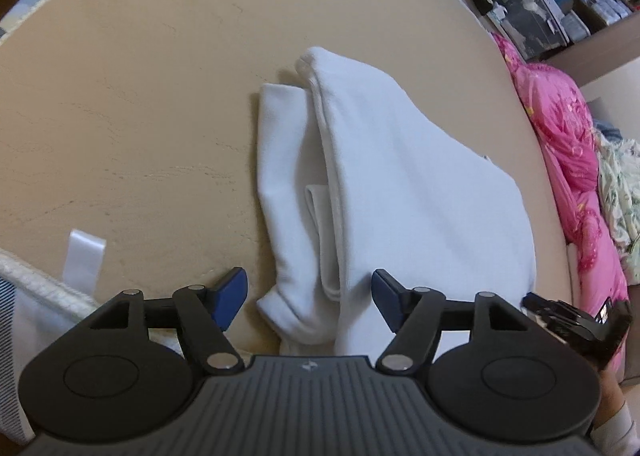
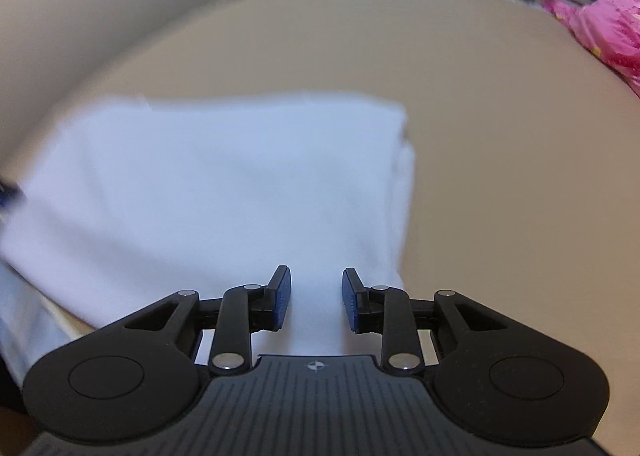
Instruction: Fold small clothes
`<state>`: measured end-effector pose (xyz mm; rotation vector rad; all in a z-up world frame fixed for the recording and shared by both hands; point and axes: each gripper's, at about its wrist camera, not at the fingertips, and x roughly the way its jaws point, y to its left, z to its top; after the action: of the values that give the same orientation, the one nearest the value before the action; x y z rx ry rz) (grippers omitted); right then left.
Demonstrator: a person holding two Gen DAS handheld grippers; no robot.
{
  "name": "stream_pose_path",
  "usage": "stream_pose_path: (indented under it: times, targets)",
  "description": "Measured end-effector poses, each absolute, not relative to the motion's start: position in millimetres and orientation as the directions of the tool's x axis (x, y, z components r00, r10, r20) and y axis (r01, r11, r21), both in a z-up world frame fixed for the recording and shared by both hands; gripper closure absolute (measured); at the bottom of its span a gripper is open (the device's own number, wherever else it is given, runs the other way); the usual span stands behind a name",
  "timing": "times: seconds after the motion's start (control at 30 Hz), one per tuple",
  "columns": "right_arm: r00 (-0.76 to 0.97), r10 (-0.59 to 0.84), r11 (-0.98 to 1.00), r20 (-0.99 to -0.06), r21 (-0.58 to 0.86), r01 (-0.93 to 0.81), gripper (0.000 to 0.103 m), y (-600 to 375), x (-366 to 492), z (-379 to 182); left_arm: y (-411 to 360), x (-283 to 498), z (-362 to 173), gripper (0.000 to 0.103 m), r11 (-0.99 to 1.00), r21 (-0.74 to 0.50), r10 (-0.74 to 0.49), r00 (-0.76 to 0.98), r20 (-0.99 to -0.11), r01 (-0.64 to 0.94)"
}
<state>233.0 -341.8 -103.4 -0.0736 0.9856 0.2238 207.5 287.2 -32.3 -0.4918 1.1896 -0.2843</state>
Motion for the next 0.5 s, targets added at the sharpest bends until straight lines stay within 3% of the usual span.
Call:
stream_pose_path:
  times: [0.27, 0.5]
  targets:
    - [0.561, 0.197, 0.971, -0.804, 0.081, -0.224, 0.070, -347.3, 228.9, -91.8, 264.9, 210.6, -34.8, 0.029, 0.900, -0.434, -0.414, 0.369, -0.832, 0.033]
    - [0.590, 0.198, 0.973, -0.783, 0.086, -0.212, 0.069, -349.3, 221.2, -83.1, 247.6, 207.5, -33.2, 0.034, 0.915, -0.402, -0.387, 0.385, -0.838, 0.045]
